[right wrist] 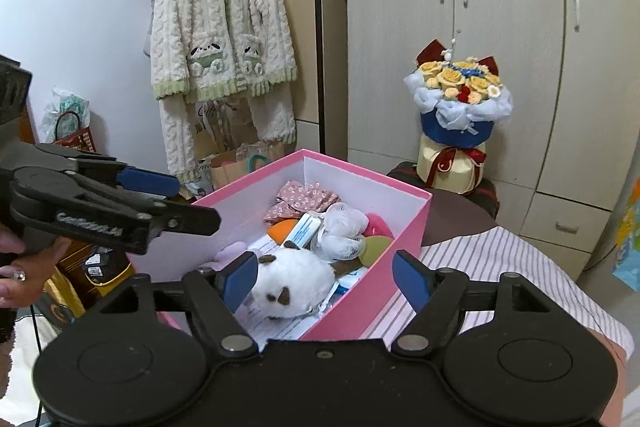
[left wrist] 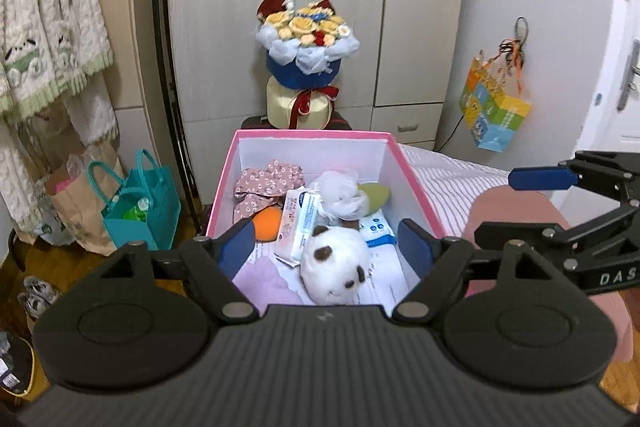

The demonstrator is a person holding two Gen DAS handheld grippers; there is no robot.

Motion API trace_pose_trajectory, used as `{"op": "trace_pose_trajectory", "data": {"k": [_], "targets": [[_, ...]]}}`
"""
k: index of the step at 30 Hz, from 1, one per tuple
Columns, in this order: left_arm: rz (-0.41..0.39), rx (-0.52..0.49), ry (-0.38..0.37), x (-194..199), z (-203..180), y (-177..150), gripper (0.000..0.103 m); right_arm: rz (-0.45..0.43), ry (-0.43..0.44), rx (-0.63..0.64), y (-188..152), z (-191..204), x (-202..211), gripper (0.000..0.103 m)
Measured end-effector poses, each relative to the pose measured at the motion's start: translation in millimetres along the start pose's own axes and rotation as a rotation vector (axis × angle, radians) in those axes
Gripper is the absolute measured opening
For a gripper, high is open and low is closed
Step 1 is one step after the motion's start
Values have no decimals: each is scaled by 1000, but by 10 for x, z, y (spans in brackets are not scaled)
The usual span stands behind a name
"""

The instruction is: Organize soft objects

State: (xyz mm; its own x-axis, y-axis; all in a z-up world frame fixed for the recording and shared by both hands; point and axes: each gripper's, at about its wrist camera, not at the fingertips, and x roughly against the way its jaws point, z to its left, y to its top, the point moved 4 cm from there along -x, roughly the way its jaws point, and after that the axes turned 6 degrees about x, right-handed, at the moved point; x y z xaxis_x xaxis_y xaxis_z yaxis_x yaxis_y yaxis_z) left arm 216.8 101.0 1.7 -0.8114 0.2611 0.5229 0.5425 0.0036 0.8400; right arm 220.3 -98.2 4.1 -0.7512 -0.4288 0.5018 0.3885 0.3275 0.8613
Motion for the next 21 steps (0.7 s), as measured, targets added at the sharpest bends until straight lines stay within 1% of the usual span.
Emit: {"op": "trace_pose_trajectory", "data": {"k": [3, 7, 11, 14, 16, 18, 20, 21], "targets": [[-18, -4, -10, 178, -36, -53, 84, -11, -19, 0, -29, 60, 180, 81], [-52, -17, -10, 399, -117, -132, 92, -28, -45, 1, -97, 129, 410, 83], [-91, -12, -25, 615, -196, -238, 98, -46, -62, -13, -203, 168, 622, 85], [-97, -15, -41, 709, -256, -298, 99, -56, -72, -36, -285, 199, 746, 86], [-99, -21, -44, 745, -304, -332, 103, -62, -72, -47, -335, 225, 821, 88], [-90, -22, -25, 741, -344, -352, 103, -67, -88, -53, -373, 238, 884, 89], [-62, -6, 39, 711, -371, -364, 103, -66, -108, -61, -411, 248, 933, 93], [-44, -3, 76, 679, -382, -364, 103, -62, -116, -74, -432, 237, 951, 98]]}}
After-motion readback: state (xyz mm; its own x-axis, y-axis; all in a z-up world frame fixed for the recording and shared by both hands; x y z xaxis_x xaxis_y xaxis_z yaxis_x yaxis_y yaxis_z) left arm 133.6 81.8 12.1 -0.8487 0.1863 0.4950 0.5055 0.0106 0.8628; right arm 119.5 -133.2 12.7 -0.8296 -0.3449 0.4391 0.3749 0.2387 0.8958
